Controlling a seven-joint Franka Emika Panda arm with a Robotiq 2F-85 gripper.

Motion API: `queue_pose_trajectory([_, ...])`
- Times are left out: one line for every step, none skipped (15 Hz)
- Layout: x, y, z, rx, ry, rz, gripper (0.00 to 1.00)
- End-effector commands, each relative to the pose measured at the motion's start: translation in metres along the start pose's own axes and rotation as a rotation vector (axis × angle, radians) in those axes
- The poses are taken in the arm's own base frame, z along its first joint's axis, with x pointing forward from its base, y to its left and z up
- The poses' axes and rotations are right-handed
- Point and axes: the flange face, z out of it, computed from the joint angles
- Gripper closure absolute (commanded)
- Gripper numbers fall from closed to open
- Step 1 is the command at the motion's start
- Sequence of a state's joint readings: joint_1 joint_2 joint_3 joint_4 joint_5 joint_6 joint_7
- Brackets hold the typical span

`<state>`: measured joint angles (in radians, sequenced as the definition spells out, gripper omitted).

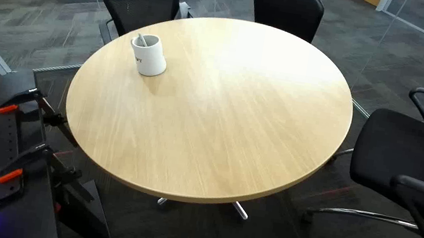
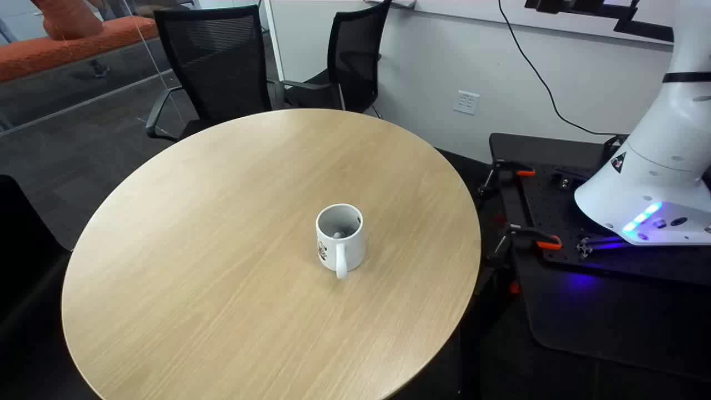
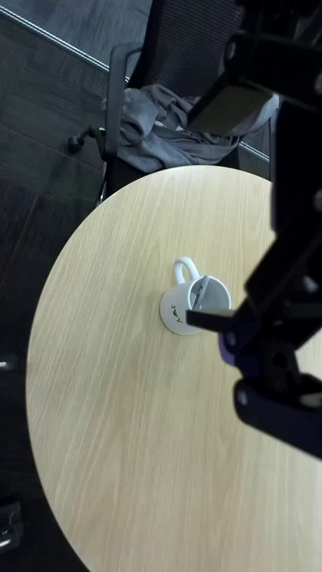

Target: Take the pen out of the mug and put it on the table

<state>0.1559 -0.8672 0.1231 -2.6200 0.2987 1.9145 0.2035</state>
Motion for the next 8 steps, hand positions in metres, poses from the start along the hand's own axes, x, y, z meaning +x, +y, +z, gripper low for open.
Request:
queue_pose_trajectory([0.0002,-0.0001,-0.0008,0.000,-0.001,0.000,0.00])
queue_pose_trajectory([0.0002,-0.0001,-0.0008,0.000,-0.001,0.000,0.00])
queue_pose_trajectory([0.0002,-0.0001,-0.0008,0.000,-0.001,0.000,0.00])
queue_pose_trajectory([0.0002,-0.0001,-0.0008,0.000,-0.001,0.000,0.00])
queue_pose_trajectory([0.0002,-0.0001,-0.0008,0.000,-0.001,0.000,0.00])
queue_pose_trajectory([0.0002,-0.0001,-0.0008,0.000,-0.001,0.000,0.00])
queue_pose_trajectory([0.0002,-0.0001,-0.0008,0.000,-0.001,0.000,0.00])
queue_pose_trajectory([0.0029,0.0005,-0.0027,-0.009,0.012,0.008,0.00])
